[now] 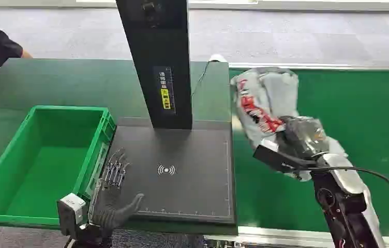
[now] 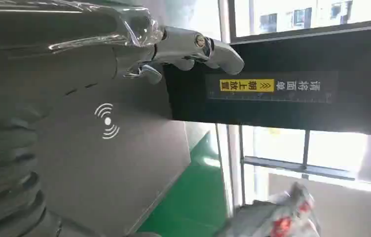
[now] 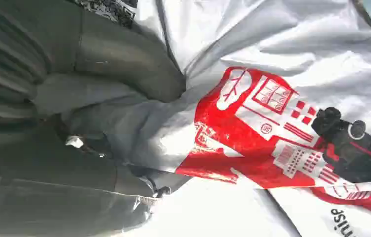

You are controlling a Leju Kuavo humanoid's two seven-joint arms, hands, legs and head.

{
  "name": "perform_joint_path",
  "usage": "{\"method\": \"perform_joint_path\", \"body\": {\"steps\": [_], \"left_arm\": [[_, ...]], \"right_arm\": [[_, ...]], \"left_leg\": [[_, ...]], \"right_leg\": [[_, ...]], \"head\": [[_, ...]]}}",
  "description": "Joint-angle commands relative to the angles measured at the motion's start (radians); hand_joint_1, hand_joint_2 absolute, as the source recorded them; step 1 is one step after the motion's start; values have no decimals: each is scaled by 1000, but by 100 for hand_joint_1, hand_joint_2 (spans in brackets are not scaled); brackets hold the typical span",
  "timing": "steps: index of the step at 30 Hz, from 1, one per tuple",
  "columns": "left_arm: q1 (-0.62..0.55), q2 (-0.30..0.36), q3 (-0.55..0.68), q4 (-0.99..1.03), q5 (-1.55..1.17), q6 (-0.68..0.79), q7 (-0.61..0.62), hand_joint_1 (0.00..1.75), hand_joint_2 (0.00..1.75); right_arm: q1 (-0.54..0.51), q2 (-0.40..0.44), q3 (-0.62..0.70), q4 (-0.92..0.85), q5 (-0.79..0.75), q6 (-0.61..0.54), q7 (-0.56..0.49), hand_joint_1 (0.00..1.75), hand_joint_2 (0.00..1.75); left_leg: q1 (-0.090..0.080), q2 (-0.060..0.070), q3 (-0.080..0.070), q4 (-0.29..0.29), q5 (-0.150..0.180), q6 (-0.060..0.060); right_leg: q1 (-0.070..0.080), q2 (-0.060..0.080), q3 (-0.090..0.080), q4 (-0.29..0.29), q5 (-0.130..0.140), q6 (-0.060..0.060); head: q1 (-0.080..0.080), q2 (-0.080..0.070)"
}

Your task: Moved the parcel from conveyor to table for the left to box.

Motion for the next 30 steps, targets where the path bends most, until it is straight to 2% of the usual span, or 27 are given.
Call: {"method": "perform_joint_path", "body": {"steps": [1, 5, 7, 11, 15, 16, 20, 23, 27, 30], "left_arm": [[-72, 31, 0, 144, 4, -22, -17, 0, 175], [-126, 37, -11, 186, 11, -38, -10, 0, 175], [-139, 44, -20, 201, 12, -42, -9, 0, 175], [-145, 46, -27, 210, 14, -45, -9, 0, 175], [-147, 43, -28, 212, 15, -46, -9, 0, 175], [-152, 38, -30, 219, 16, -46, -8, 0, 175], [-137, 15, -39, 216, 20, -40, -10, 0, 175], [-134, 15, -40, 214, 19, -40, -10, 0, 175], [-134, 16, -39, 210, 19, -41, -10, 0, 175], [-134, 17, -39, 210, 19, -41, -10, 0, 175]], "right_arm": [[-60, -84, 258, 87, -176, 127, -136, 175, 175], [-193, -70, 417, 190, -261, 235, -160, 175, 175], [-237, -45, 488, 244, -255, 245, -152, 175, 175], [-277, -23, 550, 301, -245, 236, -134, 175, 175], [-291, -10, 559, 323, -243, 230, -132, 175, 175], [-325, 23, 588, 378, -212, 199, -126, 175, 175], [-441, 168, 741, 610, -23, -93, -132, 175, 175], [-445, 177, 748, 620, -24, -97, -131, 175, 175], [-443, 165, 747, 612, -24, -100, -131, 175, 175], [-442, 162, 746, 611, -25, -101, -132, 175, 175]], "left_leg": [[0, -1, 1, -1, 1, 0], [0, 4, 0, -1, 0, 0], [0, 5, 1, -1, 0, 0], [0, 3, 2, -1, 1, 0], [0, 2, 1, -1, 1, 0], [0, 2, 1, -1, 1, 1], [0, 8, 2, -2, 1, 0], [1, 8, 2, -2, 1, 0], [1, 1, 1, -1, 2, 0], [0, 2, 1, -1, 1, 0]], "right_leg": [[0, 1, 1, -2, 1, -1], [0, 7, -1, -1, 2, -1], [0, 6, 0, 0, 2, -1], [0, 5, 1, -1, 2, -1], [0, 4, 1, -1, 1, 0], [1, 5, 0, -1, 2, -1], [1, 10, 0, -1, 3, -1], [1, 10, -1, -1, 3, -1], [1, 4, 0, -1, 2, -1], [1, 3, 0, 0, 1, 0]], "head": [[0, 0], [1, 0], [1, 0], [1, 0], [0, 0], [1, 0], [1, 0], [1, 0], [1, 0], [1, 0]]}}
